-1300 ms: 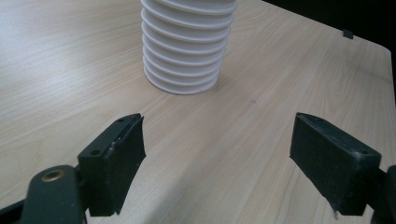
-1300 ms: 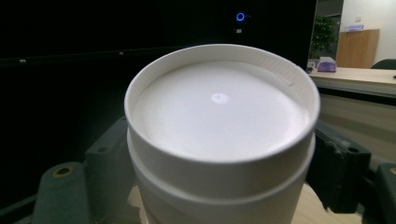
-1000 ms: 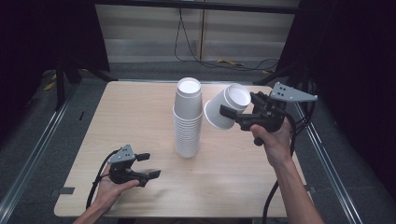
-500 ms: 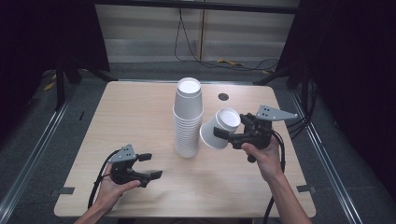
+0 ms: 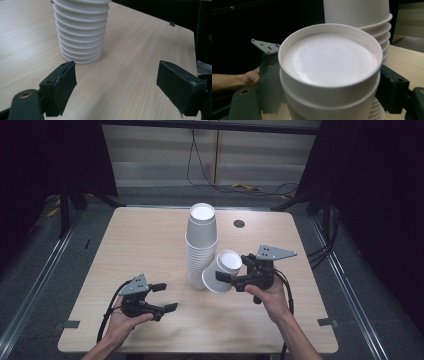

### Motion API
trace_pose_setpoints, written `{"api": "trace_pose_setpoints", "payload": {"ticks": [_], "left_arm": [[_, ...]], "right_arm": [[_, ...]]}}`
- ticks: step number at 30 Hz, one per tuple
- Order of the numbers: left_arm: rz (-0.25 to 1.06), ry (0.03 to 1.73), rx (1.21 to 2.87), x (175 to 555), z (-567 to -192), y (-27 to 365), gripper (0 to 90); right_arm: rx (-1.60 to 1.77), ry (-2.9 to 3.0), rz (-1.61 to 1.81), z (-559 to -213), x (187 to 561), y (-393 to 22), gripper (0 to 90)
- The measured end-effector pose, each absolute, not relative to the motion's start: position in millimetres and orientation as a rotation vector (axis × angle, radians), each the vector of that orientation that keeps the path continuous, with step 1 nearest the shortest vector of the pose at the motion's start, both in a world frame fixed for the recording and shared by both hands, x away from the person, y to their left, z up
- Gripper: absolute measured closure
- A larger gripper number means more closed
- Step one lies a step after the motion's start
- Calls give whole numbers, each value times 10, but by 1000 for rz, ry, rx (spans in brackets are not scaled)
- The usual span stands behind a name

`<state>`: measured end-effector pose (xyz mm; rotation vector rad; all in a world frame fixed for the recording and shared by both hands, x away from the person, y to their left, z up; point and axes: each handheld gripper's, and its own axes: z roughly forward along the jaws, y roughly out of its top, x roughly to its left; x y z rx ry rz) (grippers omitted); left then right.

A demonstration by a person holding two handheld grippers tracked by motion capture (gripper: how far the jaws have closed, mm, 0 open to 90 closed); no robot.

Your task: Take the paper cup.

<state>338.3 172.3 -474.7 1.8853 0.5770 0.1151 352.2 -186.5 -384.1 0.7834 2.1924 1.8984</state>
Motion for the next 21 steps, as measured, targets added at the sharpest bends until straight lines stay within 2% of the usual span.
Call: {"api": "trace_pose_setpoints", "payload": {"ticks": [11, 21], "left_arm": [[135, 521, 1824, 3358, -4675, 1634, 168], [61, 464, 1808, 3334, -4594, 1445, 171]], "right_arm": [[795, 2263, 1920, -4050, 3521, -1721, 208], [778, 2285, 1956, -4140, 3524, -1617, 209]]}}
